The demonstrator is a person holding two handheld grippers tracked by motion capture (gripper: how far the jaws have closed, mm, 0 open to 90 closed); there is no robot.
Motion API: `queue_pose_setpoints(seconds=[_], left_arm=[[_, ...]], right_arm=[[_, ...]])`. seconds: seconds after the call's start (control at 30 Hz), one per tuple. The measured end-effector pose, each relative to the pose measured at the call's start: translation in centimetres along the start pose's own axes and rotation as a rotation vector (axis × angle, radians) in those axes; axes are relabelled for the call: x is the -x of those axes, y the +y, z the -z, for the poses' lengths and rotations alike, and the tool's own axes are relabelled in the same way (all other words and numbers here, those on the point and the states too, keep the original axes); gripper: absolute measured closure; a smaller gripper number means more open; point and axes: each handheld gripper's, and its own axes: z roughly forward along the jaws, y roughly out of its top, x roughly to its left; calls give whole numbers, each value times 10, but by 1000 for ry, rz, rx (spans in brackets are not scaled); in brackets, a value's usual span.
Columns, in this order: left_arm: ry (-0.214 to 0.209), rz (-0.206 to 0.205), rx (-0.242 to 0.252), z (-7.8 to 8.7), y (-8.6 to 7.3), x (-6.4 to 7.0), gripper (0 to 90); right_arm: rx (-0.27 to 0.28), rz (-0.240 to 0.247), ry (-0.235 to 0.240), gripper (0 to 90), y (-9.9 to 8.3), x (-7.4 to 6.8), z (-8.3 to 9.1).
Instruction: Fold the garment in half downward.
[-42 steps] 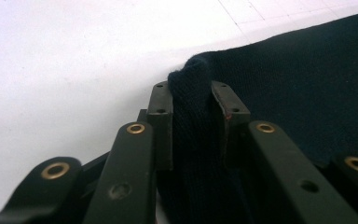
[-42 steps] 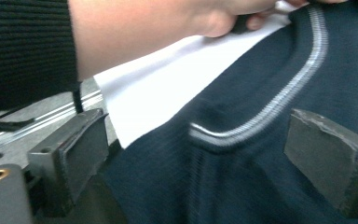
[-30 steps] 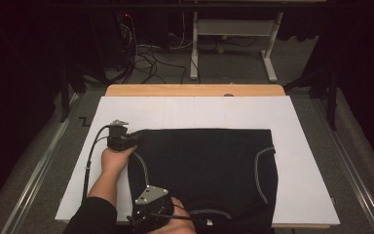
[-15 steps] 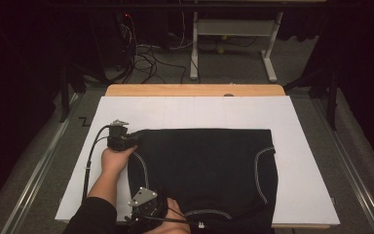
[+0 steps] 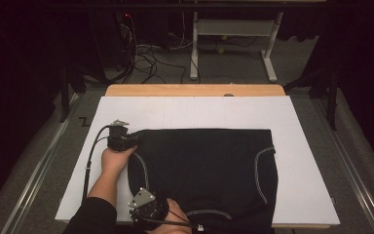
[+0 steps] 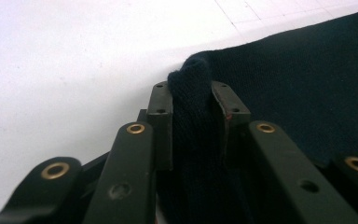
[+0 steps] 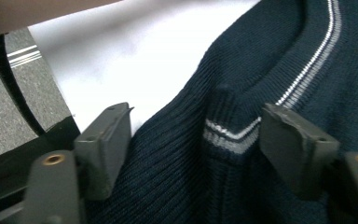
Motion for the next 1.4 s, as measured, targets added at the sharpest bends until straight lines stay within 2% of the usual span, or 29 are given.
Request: queue_pose_setpoints(seconds=[0.33, 0.43, 0.57, 0.83, 1.2, 1.4], left_arm=[[0, 0, 0, 0, 0, 0, 687], [0, 1, 0, 0, 0, 0, 686], [1, 0, 0, 0, 0, 0, 687], [-1, 2, 0, 0, 0, 0, 686], [-2, 8, 3, 0, 0, -1, 687], [1, 8, 4, 0, 0, -1, 703]], right_arm=[[-10, -13, -14, 535, -1, 9, 5], [-8, -25, -15, 621, -2, 13, 6], [-10, -55, -10, 673, -2, 16, 8], [-2, -66, -7, 716, -3, 18, 8], [9, -86, 4, 725, -3, 18, 10], [29, -60, -6, 729, -5, 16, 10]])
